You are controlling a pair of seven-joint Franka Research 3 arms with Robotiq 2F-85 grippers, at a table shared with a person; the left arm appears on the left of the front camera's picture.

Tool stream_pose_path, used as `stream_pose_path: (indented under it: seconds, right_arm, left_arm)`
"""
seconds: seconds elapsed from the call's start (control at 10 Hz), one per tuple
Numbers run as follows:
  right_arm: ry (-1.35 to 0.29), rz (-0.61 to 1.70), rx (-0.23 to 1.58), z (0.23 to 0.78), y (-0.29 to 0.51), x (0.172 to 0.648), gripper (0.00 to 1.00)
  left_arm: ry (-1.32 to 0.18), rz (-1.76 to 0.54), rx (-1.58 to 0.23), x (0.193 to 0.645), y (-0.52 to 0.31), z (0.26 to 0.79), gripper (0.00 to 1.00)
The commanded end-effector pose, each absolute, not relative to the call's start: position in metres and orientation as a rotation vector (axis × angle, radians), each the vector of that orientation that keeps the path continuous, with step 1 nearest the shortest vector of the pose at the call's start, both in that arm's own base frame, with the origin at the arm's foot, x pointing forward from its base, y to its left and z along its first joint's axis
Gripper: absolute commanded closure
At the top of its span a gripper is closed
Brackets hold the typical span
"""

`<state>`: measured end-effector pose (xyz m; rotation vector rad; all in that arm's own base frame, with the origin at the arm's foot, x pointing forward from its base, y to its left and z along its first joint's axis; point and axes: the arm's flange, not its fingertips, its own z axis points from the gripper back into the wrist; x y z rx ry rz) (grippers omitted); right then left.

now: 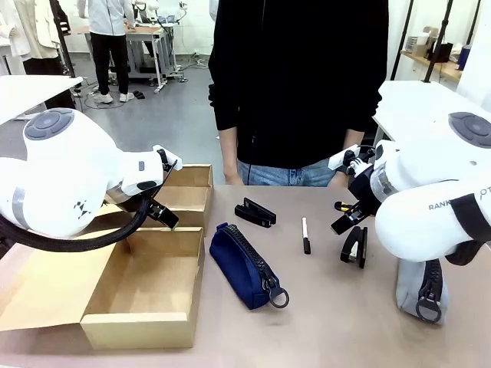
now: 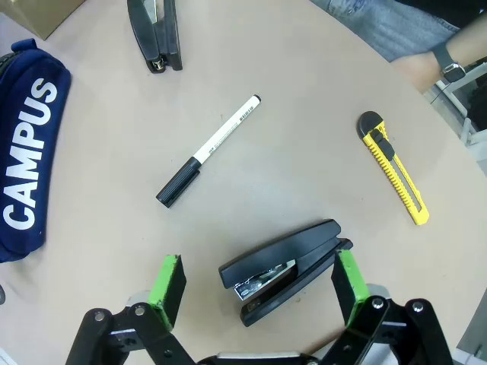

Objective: Place items inside the box.
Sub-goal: Pick up a Pencil pouch or Stapler and place it inside the Mailer Box closest to the robot.

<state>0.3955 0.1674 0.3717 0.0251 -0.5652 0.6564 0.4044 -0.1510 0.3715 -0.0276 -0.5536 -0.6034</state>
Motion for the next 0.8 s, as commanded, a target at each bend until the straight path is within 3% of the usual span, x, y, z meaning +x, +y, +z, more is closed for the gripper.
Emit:
stream_pose_path:
  seconds: [0.0,0.7]
  right_arm:
    - [-0.565,0.656,0.025,0.3717,0.1674,0.3955,0.0]
    - [-0.565,0.656,0.025,0.3717,0.1674,0.3955,0.0]
  left_arm:
    - [-0.553,-0.604,-0.028,0.4043,-0.151,0.3714,0.0]
    - [-0.553,-0.604,-0.028,0.4043,-0.151,0.3714,0.0]
